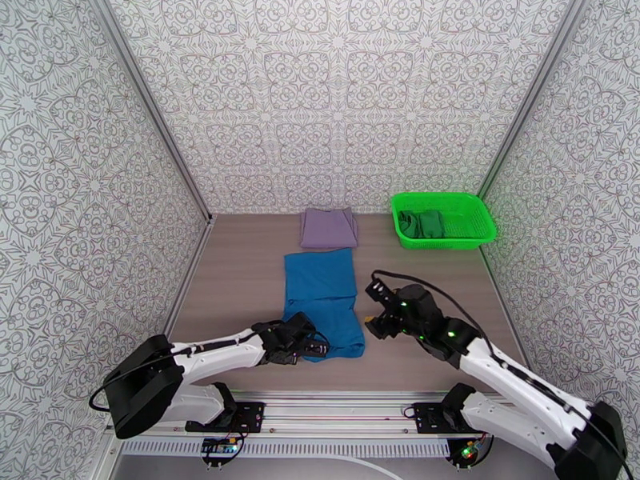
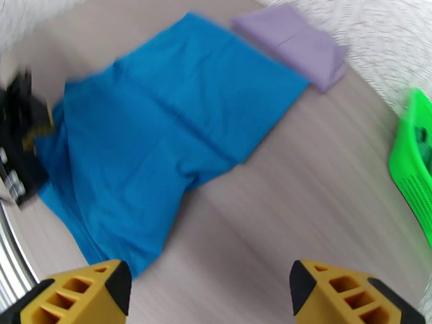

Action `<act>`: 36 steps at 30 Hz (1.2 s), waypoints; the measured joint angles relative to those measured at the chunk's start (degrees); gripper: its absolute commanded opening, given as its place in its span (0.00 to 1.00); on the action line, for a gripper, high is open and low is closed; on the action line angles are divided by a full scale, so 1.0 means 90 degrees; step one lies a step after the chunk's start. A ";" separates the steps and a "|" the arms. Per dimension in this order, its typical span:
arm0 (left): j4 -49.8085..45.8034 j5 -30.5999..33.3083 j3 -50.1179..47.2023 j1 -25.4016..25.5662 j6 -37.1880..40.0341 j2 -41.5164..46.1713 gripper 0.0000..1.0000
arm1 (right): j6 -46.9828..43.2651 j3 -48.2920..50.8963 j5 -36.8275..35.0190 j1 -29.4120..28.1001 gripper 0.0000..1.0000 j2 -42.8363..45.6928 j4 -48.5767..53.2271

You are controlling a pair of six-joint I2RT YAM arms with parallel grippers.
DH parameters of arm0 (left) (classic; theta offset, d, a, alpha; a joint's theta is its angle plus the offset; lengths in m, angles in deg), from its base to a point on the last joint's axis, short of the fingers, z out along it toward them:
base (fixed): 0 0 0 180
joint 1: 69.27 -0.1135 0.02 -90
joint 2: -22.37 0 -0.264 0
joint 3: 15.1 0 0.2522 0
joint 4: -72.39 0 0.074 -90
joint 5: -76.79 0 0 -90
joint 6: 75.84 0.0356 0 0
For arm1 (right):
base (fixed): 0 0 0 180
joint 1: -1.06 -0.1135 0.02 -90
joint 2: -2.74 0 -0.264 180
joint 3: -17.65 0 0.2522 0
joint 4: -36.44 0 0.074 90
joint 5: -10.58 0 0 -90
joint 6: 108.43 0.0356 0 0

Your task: Fold and stack the mixed laundry pile

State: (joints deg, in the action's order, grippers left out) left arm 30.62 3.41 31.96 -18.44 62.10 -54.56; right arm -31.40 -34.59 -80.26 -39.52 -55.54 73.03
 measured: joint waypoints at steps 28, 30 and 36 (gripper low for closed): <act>-0.0920 -0.0542 -0.0607 -0.1035 0.0087 0.3079 0.00 | -0.3733 0.0607 -0.0039 -0.2489 0.84 -0.1960 -0.1243; -0.0923 -0.0561 -0.0607 -0.1047 0.0087 0.3099 0.00 | -0.3832 0.0731 -0.0170 -0.2543 0.81 -0.2283 -0.1666; -0.0940 -0.0610 -0.0607 -0.1071 0.0085 0.3150 0.00 | -0.4056 0.0886 -0.0624 -0.2608 0.39 -0.2917 -0.3211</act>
State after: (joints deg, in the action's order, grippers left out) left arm 22.16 -2.07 26.50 -28.08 62.86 -26.21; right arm -67.90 -26.61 -85.87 -62.99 -81.79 44.14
